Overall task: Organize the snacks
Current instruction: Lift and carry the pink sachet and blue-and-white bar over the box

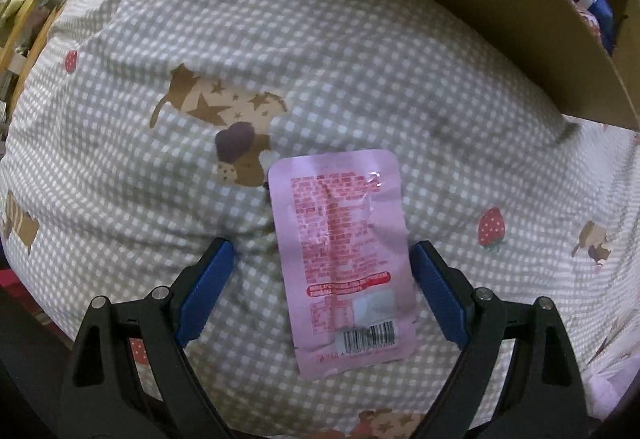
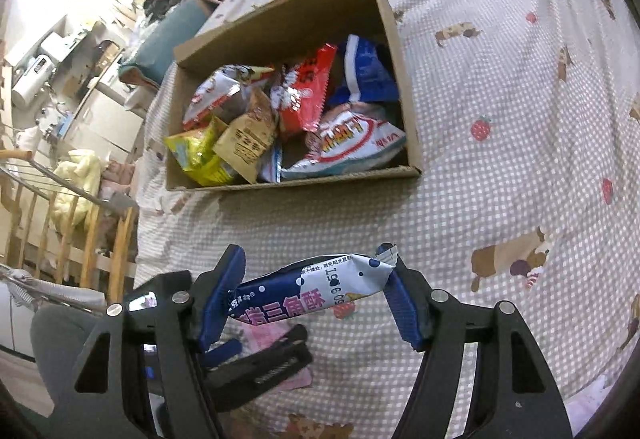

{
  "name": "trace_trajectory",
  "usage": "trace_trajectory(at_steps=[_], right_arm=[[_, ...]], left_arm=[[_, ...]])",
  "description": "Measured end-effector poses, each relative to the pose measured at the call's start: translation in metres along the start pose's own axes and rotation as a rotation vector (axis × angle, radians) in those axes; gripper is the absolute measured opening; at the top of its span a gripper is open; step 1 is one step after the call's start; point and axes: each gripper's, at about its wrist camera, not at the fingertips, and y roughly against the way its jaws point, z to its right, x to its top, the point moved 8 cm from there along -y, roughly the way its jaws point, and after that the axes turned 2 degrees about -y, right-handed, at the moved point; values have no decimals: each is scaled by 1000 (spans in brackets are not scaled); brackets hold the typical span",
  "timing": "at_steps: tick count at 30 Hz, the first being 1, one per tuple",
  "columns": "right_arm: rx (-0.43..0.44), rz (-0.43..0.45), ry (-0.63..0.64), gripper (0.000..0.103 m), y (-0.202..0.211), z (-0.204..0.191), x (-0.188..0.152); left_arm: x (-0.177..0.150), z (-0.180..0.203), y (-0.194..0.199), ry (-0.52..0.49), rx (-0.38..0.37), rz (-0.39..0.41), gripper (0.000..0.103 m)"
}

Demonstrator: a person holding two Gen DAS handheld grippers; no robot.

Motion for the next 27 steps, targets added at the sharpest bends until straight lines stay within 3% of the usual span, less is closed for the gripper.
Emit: trace_trajectory(at_steps=[5,12,18,23,27], right_arm=[[17,-3,12,70,-2,-9,1],[10,-7,21,70,-4,-13,-1],[-19,-7,19,70,-6,-9,-3],[-34,-9,32,70,-9,-10,-5],[-47,-18,30,70,-12,-8,-6]], left_arm=[[0,4,7,-80,9,14,64],[6,5,13,-167,-22,1,53],[23,2,30,-365,7,71,45],[38,-13,33,-371,-30,58,30],[45,-21,39,-391,-60,64,25]])
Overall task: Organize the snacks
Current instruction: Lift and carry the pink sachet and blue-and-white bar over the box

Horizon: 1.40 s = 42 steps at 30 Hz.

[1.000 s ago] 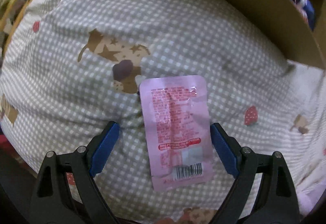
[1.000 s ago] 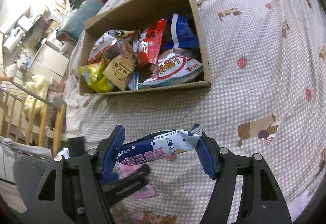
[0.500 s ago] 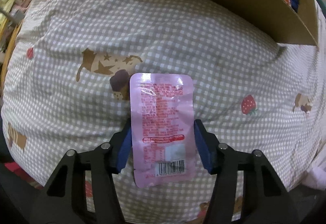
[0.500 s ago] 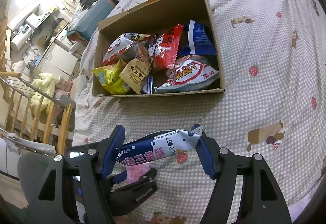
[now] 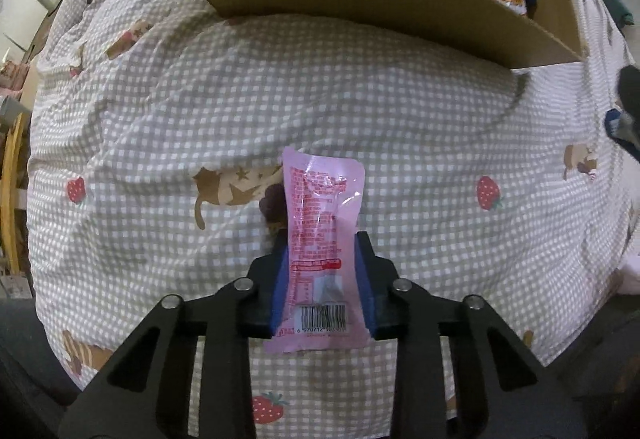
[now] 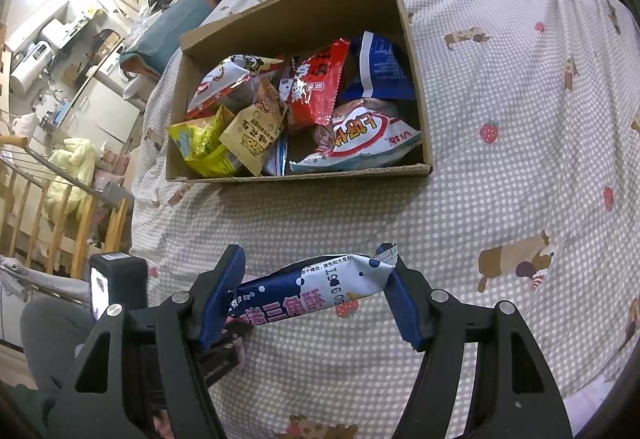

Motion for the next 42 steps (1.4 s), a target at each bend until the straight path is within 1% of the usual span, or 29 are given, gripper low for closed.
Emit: trace_trajectory(at_steps=[3,4,9,14,16,19,23,26,29,32,34,37,42], right_arm=[[-5,-1,-3,70,-1,2,0],[-6,0,-6,70,-1,3,0],[8,14,-21,70,4,4,2],[46,50,-10,70,14,-2,8],[54,60,-4,70,16,-5,12],[77,87,15,70,21,-10,24],[96,137,66,70,29,-19,47],[96,166,91,70,29,-20,62],[103,178,92,70,22,-17,81],[76,177,104,70,11,-11,95],[60,166,104,70,2,-7,102],[33,159,106,70,-9,0,111],[14,155,77,70,-22,15,128]], left_arm=[[0,-7,5,6,-19,-5,25],[3,-20,12,9,-24,-3,25],[13,-35,41,13,-41,44,25],[40,-50,84,7,-50,151,25],[55,-53,104,-13,-31,217,25],[76,-41,126,-23,-28,294,25],[112,-34,147,-27,-43,356,25],[132,-17,149,-27,-58,380,25],[152,0,151,-39,-72,400,25],[173,14,151,-49,-80,412,25],[183,23,149,-55,-84,413,25],[201,37,141,-77,-71,417,25],[217,51,123,-98,-58,402,25]])
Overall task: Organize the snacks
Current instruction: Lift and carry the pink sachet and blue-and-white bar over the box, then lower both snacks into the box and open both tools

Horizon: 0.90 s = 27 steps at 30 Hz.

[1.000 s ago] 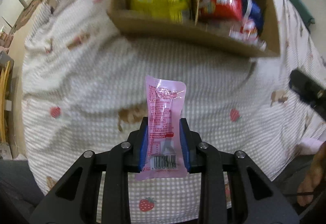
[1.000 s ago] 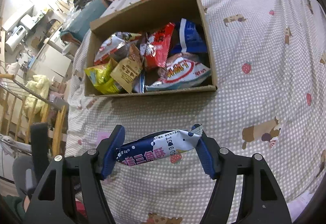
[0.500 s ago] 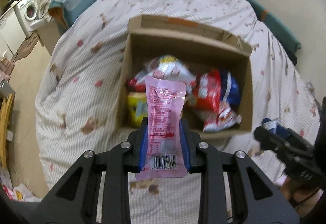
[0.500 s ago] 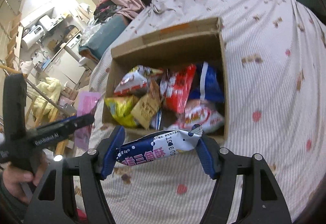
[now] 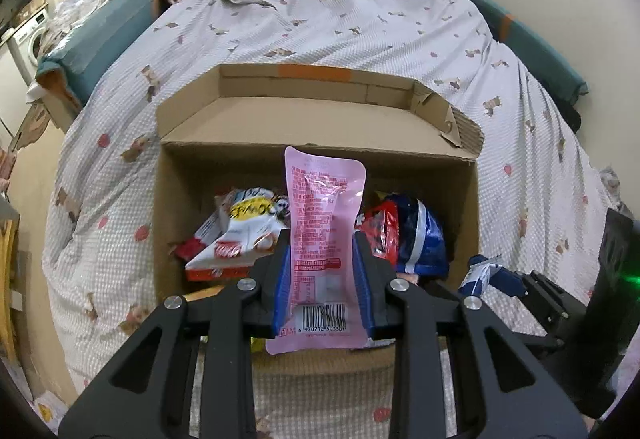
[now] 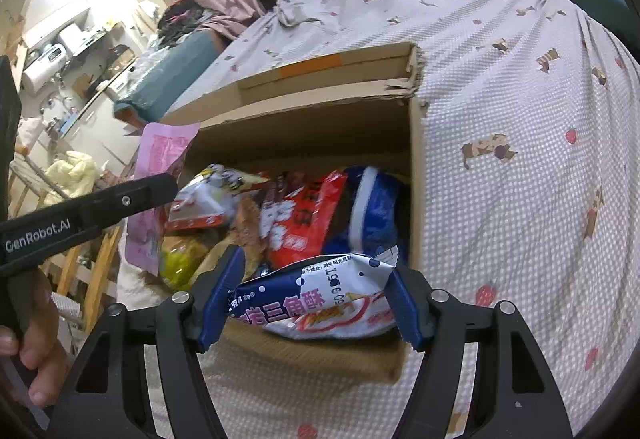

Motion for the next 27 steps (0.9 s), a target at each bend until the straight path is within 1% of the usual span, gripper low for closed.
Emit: trace_trajectory(at_steps=[2,7,13,14,18,19,22,23,25,27], right_arm=[[-5,1,-1,70,-4,3,5],[-36,-2,50,71,-17,3,13],[-36,7,62,72,-17,-1,14],[-30,7,62,72,-17,-2,14],[-18,-1,61,73,-18,-3,13],[-12,-1,57,73,-18,-4,13],[0,-8,45,78,-19,-3,13],[2,-9,46,79,-19,-4,13],[-2,-8,53,84,-19,-5,13],[-1,-3,62,90,-18,-7,14]], left_arm=[[2,3,-8,-8,0,-5,25],[9,5,-19,-7,-1,-15,25],[12,-1,-31,10,1,-27,25],[12,-2,-32,12,-1,-27,27],[12,-3,-34,15,-26,-29,30],[12,-4,-33,18,-28,-25,32],[12,-6,-31,14,-18,-26,39],[12,-6,-30,13,-19,-28,39],[11,-7,-28,9,-11,-31,41],[11,-8,-25,6,1,-27,46]])
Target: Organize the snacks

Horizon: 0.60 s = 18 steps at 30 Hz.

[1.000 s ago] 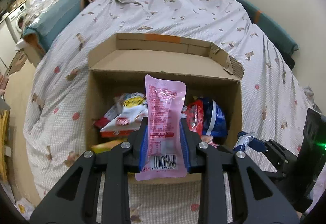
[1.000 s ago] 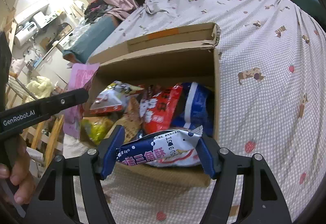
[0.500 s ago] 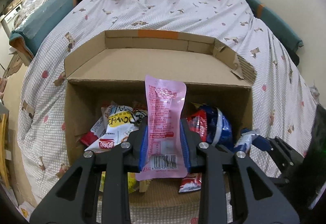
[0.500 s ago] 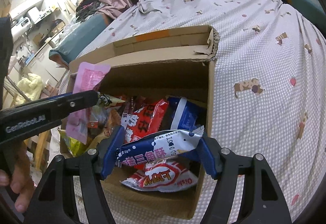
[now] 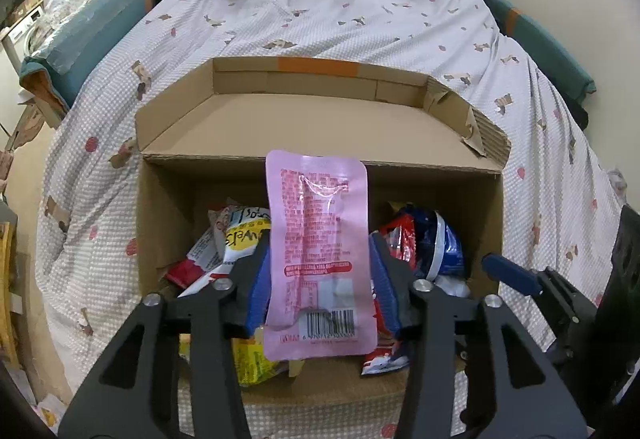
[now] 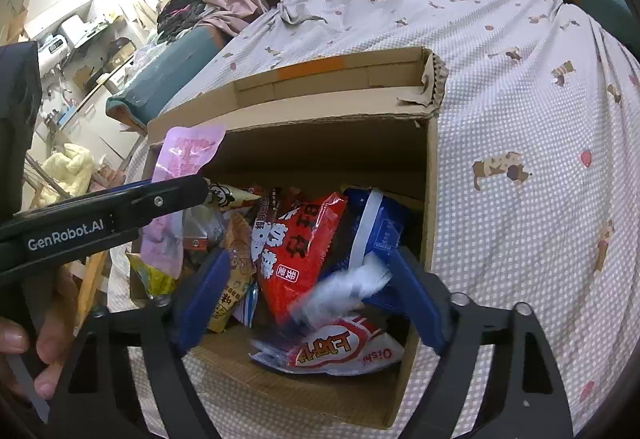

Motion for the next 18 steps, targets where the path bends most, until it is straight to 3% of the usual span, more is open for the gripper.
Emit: trace_trajectory(at_steps=[5,9,10,11,13,18], right_arm=[[9,35,11,103,9,-4,5],[15,52,-15,103,16,0,8],[14,54,-23,103,17,1,8],[12,64,-32,103,20,2,9],[12,80,-40,103,26,4,11],[-2,140,-60,103,50,7,13]], left_arm=[[1,-7,9,-11,64,18,49],[0,-14,17,-2,86,35,49],[-1,-15,19,-3,95,40,52],[-1,-16,21,-5,101,45,65],[-2,-17,29,-9,109,65,81],[-8,-21,46,-13,126,102,90]])
